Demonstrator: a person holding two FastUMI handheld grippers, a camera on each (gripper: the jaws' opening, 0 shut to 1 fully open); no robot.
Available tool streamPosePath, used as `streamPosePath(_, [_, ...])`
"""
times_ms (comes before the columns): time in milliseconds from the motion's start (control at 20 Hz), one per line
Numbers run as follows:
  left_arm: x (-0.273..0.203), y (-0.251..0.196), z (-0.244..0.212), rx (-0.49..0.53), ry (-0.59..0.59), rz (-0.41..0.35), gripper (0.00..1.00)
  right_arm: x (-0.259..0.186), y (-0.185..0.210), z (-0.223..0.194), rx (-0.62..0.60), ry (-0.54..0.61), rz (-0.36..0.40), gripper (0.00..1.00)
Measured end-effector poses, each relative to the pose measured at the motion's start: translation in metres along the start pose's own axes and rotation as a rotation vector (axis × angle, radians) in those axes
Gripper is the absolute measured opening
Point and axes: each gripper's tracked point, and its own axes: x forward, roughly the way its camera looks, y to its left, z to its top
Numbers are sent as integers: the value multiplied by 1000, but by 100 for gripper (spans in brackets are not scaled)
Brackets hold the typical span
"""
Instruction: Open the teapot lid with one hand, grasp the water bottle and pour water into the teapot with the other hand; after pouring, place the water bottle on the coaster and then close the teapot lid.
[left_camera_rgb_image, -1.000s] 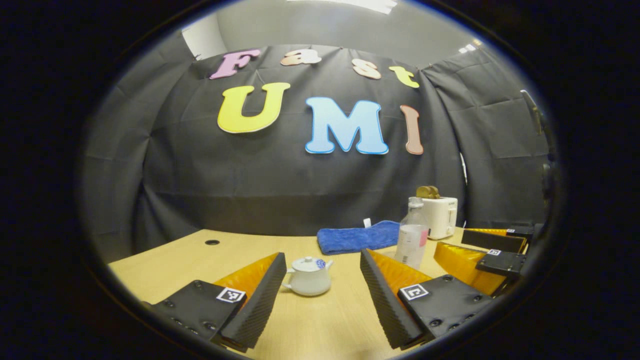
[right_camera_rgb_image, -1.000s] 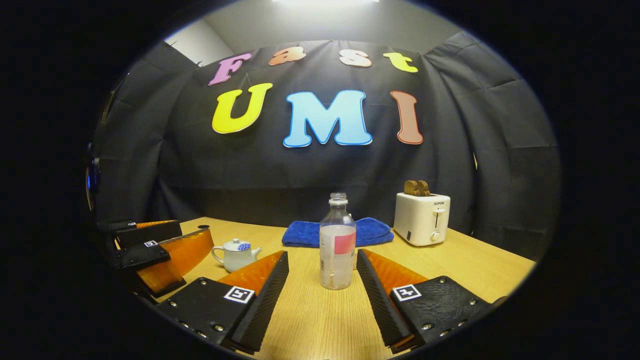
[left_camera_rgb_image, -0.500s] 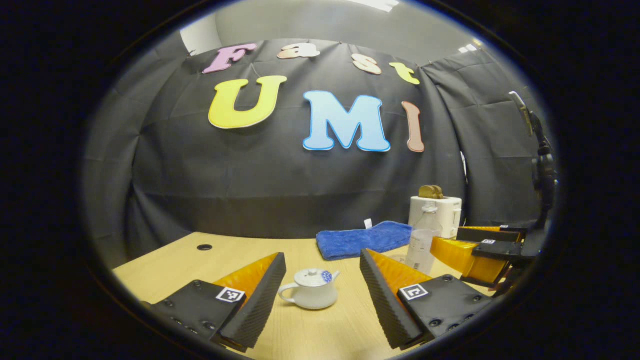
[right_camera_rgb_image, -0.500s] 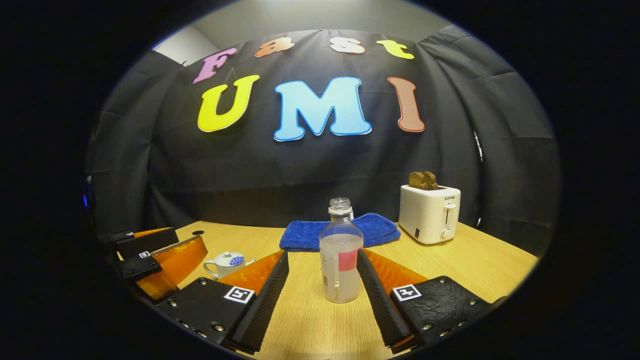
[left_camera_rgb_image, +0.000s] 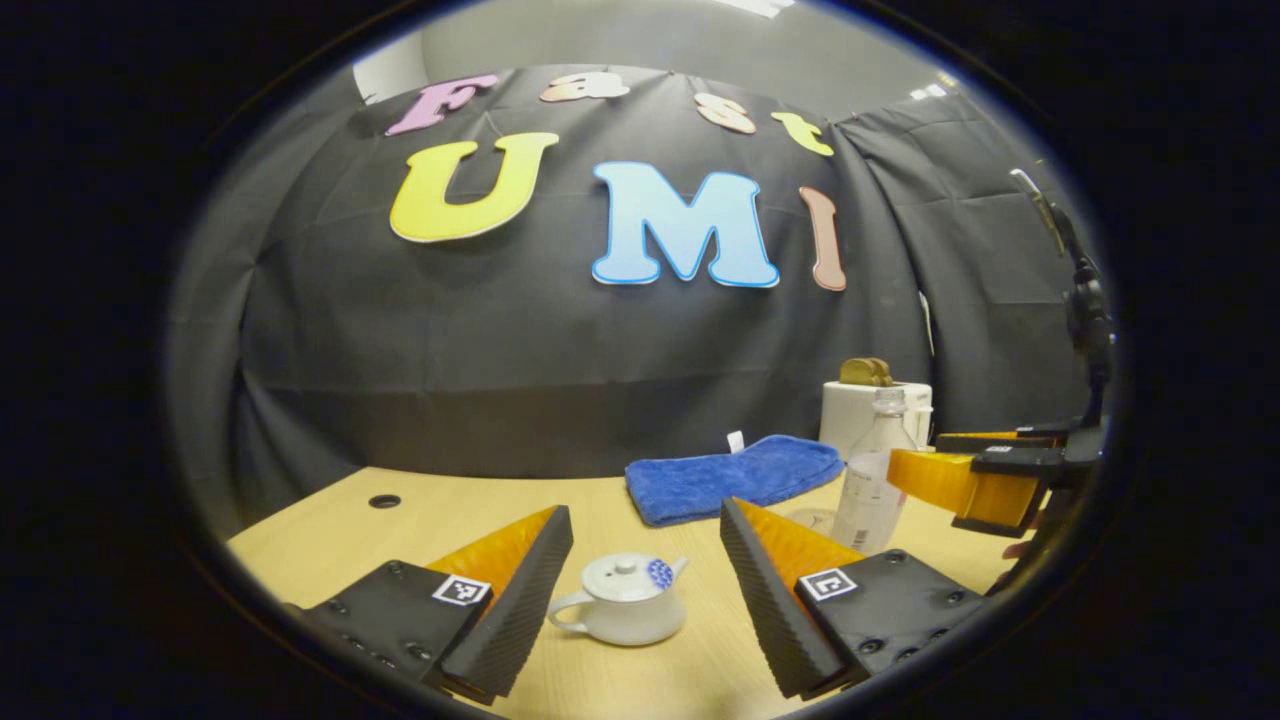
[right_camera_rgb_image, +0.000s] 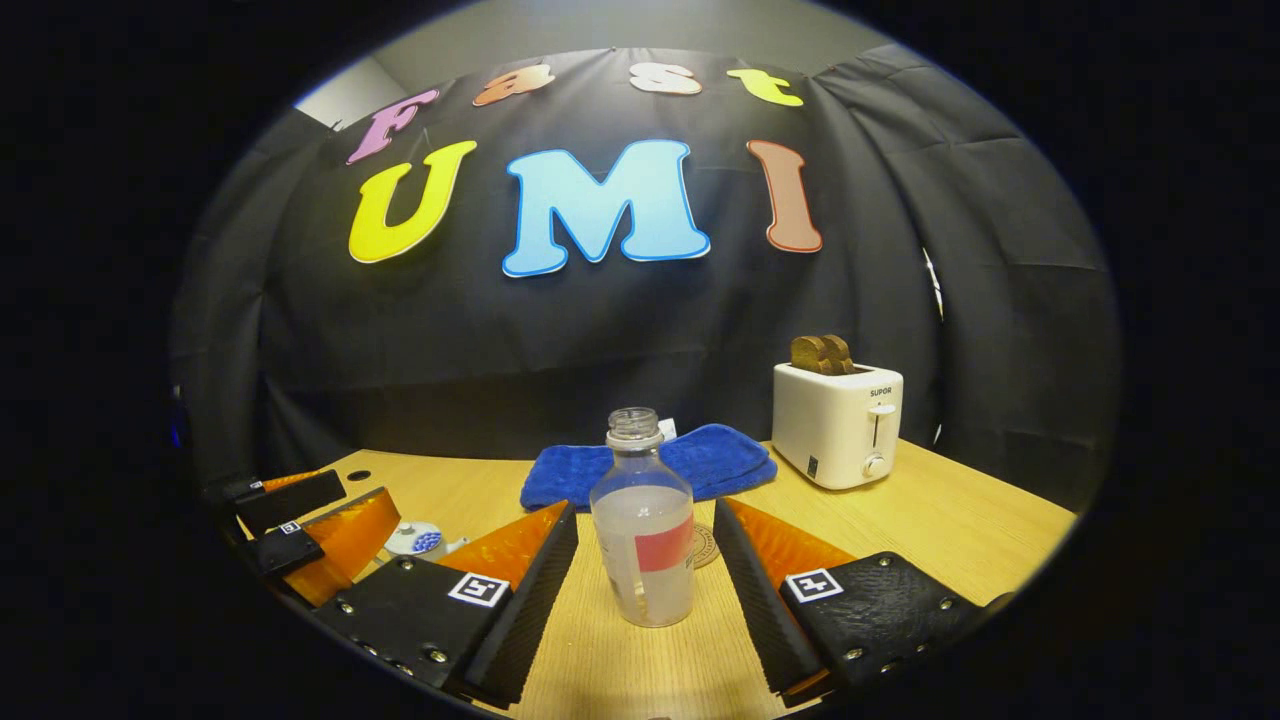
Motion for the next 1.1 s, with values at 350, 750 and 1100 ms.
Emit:
streamPosePath(350, [26, 10, -17, -21, 24, -2, 99, 30, 1, -21, -23, 56, -17, 85])
streamPosePath(750, [41, 10, -25, -14, 41, -36, 95, 53, 2, -39, -32, 74, -25, 85])
streamPosePath(1100, [46, -5, -45, 2, 120, -70, 70, 51, 3, -45, -16, 97, -15, 86])
